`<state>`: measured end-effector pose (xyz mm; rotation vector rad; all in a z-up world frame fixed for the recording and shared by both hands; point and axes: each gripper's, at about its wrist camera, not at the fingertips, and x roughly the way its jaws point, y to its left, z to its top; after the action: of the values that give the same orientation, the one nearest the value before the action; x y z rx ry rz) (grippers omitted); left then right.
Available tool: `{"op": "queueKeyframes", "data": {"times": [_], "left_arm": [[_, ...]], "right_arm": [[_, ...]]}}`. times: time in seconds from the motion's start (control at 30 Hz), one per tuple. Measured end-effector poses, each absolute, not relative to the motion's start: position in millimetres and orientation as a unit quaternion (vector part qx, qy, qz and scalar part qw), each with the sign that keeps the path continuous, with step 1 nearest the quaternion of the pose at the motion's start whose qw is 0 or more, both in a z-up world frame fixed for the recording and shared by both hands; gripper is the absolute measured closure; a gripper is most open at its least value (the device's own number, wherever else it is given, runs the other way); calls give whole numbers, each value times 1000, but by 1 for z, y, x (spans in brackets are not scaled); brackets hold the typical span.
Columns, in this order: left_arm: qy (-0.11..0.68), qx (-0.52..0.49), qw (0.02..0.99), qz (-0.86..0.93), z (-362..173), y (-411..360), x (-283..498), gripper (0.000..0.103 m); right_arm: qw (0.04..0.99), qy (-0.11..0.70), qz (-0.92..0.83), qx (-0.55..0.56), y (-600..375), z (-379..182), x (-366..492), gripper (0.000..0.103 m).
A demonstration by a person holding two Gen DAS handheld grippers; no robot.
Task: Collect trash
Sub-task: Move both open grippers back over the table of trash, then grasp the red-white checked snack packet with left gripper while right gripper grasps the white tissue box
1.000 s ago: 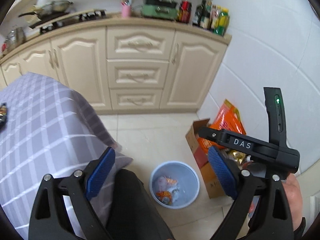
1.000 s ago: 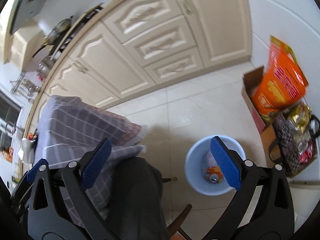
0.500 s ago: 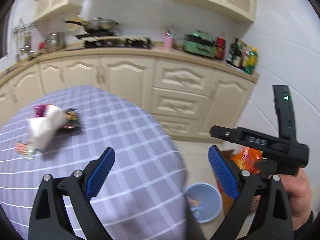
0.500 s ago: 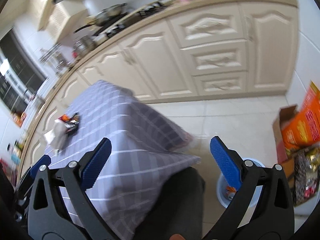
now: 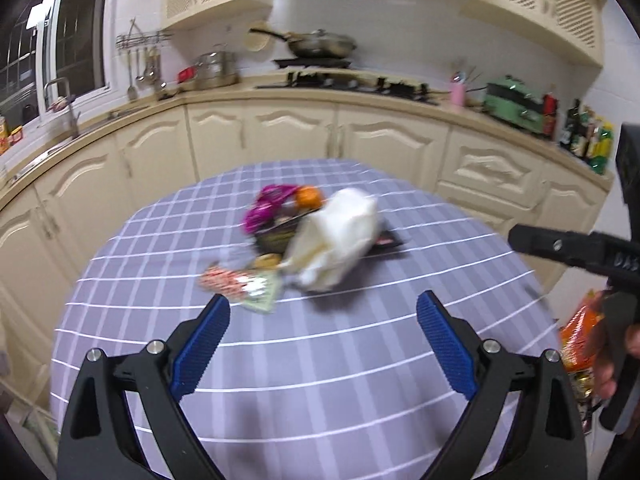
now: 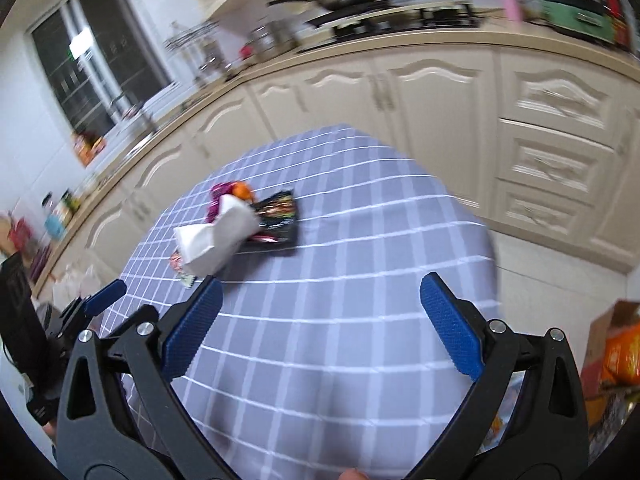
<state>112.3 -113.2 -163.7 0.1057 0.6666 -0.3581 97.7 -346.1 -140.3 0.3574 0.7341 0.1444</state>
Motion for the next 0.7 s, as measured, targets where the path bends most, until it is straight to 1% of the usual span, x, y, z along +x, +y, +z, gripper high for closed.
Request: {"op": "queueKeyframes", "data": {"times": [0.27,0.33,0.47,0.57,0.63,0.67,0.7], "left_arm": [[379,60,910,-157,-196,-76,156,10],[401,45,900,-166,-202,-72,171,10],[414,58,894,-159,-209,-80,198,10],[443,50,881,-157,-218,-81,217,10],[439,48,881,-169,-217,-82,219,11],[439,49,881,-170,-217,-82,218,14],[436,50,881,-174,-217,-82,217,19]], "right_arm": [[912,374,119,120,-294,-146,139,6],[910,376,124,119,-290,-148,145,6],[908,381,123,123,-287,-153,157,6],[908,382,128,114,-282,-153,164,6],[909,380,136,103,-277,-152,167,6],[909,380,139,98,-275,-152,168,6],[909,380,145,88,-270,-151,170,6]]}}
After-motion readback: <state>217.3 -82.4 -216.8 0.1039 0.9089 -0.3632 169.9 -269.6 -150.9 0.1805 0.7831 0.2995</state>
